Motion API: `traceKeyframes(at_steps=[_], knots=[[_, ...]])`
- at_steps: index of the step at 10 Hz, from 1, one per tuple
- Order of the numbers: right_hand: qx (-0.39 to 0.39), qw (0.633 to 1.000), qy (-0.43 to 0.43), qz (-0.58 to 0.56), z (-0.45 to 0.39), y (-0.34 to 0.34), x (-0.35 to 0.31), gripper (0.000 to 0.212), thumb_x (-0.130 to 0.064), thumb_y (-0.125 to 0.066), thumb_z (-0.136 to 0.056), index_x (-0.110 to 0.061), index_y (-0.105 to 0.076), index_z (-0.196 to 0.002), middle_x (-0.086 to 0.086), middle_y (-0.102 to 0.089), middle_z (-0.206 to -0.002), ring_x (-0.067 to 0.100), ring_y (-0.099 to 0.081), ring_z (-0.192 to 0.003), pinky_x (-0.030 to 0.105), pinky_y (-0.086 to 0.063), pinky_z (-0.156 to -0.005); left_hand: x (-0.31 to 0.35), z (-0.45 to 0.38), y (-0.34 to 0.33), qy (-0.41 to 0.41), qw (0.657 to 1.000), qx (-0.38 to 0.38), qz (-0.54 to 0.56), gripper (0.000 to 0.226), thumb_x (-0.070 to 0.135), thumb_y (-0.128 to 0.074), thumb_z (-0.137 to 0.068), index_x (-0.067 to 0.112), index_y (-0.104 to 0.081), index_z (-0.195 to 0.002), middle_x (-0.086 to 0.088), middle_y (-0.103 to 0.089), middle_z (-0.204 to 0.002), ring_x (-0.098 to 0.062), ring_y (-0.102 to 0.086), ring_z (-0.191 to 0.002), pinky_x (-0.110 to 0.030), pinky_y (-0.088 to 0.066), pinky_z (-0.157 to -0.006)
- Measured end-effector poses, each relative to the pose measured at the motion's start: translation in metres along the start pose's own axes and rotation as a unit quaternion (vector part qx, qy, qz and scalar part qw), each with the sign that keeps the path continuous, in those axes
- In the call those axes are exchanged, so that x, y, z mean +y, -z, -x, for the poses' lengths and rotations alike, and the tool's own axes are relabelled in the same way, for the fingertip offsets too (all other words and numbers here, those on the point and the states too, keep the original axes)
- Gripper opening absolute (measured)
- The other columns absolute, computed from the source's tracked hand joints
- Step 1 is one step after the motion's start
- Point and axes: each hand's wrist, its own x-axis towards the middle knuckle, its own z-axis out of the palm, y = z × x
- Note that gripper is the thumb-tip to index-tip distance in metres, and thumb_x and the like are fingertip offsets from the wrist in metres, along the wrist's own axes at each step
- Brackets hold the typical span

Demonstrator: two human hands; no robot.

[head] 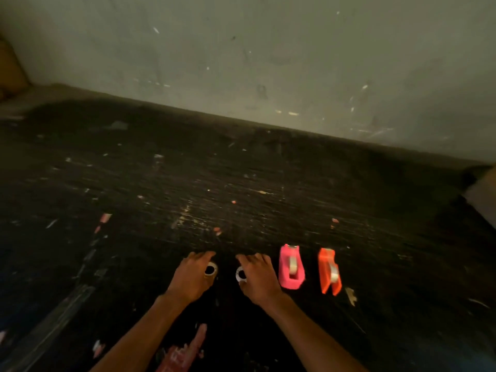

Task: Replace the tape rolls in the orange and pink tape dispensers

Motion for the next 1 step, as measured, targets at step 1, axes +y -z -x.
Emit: traceKeyframes(at_steps=[1], knots=[[0.014,0.999,-0.016,-0.043,0.0057,-0.0012,0.0017,0.064,-0.019,-0.064,-0.080,-0.019,-0.036,-0.138,0.006,-0.051,-0.136,0.025,-0.040,-0.127,0.038,-0.027,-0.109,-0.0047,0.0058,-0.0048,0.027,0.999,0.019,0.026,0.071,0.030,-0.068,-0.078,0.022,-0.035,-0.140,-0.005,-0.046,-0.143,-0.022,-0.040,-0.131,-0.036,-0.035,-0.109]])
